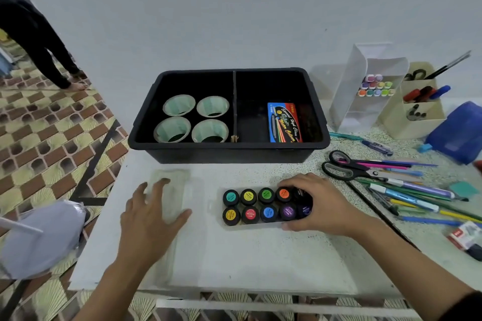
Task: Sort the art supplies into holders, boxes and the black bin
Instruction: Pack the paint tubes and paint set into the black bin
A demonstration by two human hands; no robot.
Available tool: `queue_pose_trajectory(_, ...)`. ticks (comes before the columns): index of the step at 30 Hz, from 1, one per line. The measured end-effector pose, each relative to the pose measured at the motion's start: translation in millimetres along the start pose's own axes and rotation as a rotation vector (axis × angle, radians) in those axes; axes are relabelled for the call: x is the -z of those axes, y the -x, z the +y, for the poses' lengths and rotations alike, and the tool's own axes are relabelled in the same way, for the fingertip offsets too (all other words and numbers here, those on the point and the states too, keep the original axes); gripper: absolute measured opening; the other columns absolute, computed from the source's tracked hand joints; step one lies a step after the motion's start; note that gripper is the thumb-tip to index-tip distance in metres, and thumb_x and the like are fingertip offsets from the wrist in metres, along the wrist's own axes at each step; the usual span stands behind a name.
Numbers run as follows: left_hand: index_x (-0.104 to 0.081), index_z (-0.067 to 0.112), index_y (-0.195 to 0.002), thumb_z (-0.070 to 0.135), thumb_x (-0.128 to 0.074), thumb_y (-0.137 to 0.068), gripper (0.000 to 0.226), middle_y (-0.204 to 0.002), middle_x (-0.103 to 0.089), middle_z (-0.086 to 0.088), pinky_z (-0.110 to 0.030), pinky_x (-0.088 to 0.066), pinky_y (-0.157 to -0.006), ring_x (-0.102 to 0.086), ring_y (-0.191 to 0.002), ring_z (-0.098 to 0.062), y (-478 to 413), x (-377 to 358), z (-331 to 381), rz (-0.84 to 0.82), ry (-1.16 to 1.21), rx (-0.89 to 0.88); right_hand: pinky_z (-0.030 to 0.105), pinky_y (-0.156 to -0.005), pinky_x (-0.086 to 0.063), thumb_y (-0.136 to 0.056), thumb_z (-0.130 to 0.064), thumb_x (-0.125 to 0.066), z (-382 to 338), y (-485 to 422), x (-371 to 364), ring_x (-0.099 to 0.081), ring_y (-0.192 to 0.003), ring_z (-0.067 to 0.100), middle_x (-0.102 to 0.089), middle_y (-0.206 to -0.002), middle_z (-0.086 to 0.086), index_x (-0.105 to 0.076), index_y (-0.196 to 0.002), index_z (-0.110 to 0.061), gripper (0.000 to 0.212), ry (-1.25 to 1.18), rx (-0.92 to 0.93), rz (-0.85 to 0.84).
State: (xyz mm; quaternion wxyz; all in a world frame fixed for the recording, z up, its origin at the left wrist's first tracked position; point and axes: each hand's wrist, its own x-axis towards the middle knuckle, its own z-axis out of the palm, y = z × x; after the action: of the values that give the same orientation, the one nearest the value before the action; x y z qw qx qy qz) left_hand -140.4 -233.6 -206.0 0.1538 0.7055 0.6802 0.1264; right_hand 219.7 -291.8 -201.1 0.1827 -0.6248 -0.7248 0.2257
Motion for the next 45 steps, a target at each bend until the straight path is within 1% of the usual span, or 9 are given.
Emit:
queue_pose_trajectory(5,-0.046,0.045,-0.117,0.035,-0.091,-0.067,0.068,-0.124,-0.059,0.007,-0.043,-0.049,-0.093,-0.054,-0.11,-0.021,-2,25,-5,-0.001,0.247,-0.072,0.037,-0.099,-0.042,-0.05,-0.072,-0.082,-2,-5,1,-0.05,-0.11,-0.003,-0.058,-0.116,-0.031,-0.058,-0.122,-0.045,0.08,-0.018,0.006,-0.026)
queue_pose_trajectory(9,-0.053,0.048,-0.122,0.036,-0.091,-0.065,0.07,-0.13,-0.055,0.029,-0.034,-0.049,-0.094,-0.053,-0.12,0.0,16,55,-5,-0.112,0.353,-0.294,0.023,-0.097,-0.043,-0.051,-0.065,-0.089,-2,-4,6,-0.054,-0.112,-0.002,-0.062,-0.116,-0.027,-0.063,-0.122,-0.042,0.079,-0.096,-0.003,-0.053)
queue_pose_trajectory(15,-0.06,0.043,-0.129,0.025,-0.091,-0.069,0.07,-0.148,-0.048,0.022,-0.028,-0.04,-0.108,-0.042,-0.141,-0.007,23,63,57,-0.35,0.398,-0.724,0.031,-0.096,-0.052,-0.094,-0.036,-0.064,6,9,14,-0.068,-0.102,0.008,-0.075,-0.102,-0.011,-0.075,-0.106,-0.026,0.02,-0.553,-0.188,0.264)
queue_pose_trajectory(19,-0.052,0.048,-0.138,0.03,-0.082,-0.073,0.074,-0.156,-0.035,0.024,-0.011,-0.02,-0.111,-0.027,-0.141,0.007,2,33,120,-0.421,0.225,-0.867,0.032,-0.093,-0.052,-0.105,-0.031,-0.047,16,16,16,-0.071,-0.098,0.017,-0.076,-0.096,-0.001,-0.074,-0.101,-0.018,0.03,-0.703,-0.324,0.374)
queue_pose_trajectory(23,-0.05,0.042,-0.143,0.031,-0.077,-0.075,0.075,-0.159,-0.034,0.015,-0.028,-0.023,-0.117,-0.028,-0.141,-0.003,-4,-5,168,-0.481,0.115,-0.949,0.021,-0.077,-0.049,-0.105,-0.036,-0.048,27,28,23,-0.069,-0.092,0.011,-0.075,-0.097,-0.007,-0.072,-0.107,-0.023,0.028,-0.541,-0.39,0.363)
queue_pose_trajectory(28,-0.04,0.047,-0.147,0.035,-0.072,-0.071,0.083,-0.159,-0.031,0.017,-0.044,-0.027,-0.115,-0.028,-0.141,-0.005,-13,-35,183,-0.498,-0.016,-0.981,0.031,-0.058,-0.05,-0.104,-0.038,-0.048,35,38,39,-0.063,-0.061,0.02,-0.068,-0.067,0.001,-0.069,-0.084,-0.018,0.036,-0.527,-0.458,0.21)
queue_pose_trajectory(33,-0.032,0.059,-0.145,0.039,-0.069,-0.072,0.084,-0.157,-0.026,0.028,-0.045,-0.029,-0.113,-0.03,-0.142,0.0,-15,-41,177,-0.497,0.006,-0.957,0.029,-0.056,-0.054,-0.095,-0.033,-0.066,36,42,41,-0.065,-0.06,0.021,-0.07,-0.069,0.01,-0.072,-0.089,-0.011,0.023,-0.712,-0.377,0.03)
queue_pose_trajectory(38,-0.039,0.047,-0.147,0.051,-0.077,-0.074,0.082,-0.132,-0.047,0.019,-0.031,-0.047,-0.098,-0.049,-0.117,-0.002,-17,-46,175,-0.459,0.079,-0.901,0.029,-0.062,-0.059,-0.089,-0.02,-0.074,38,36,43,-0.068,-0.062,0.02,-0.073,-0.074,0.012,-0.072,-0.091,-0.005,0.015,-0.737,-0.404,-0.007)
queue_pose_trajectory(45,-0.04,0.029,-0.15,0.056,-0.079,-0.07,0.093,-0.13,-0.055,0.016,-0.02,-0.044,-0.098,-0.054,-0.113,-0.003,-18,-47,174,-0.426,0.04,-0.854,0.025,-0.054,-0.056,-0.084,-0.013,-0.08,37,29,51,-0.069,-0.059,0.022,-0.074,-0.078,0.02,-0.071,-0.095,0.001,0.02,-0.793,-0.488,-0.04)
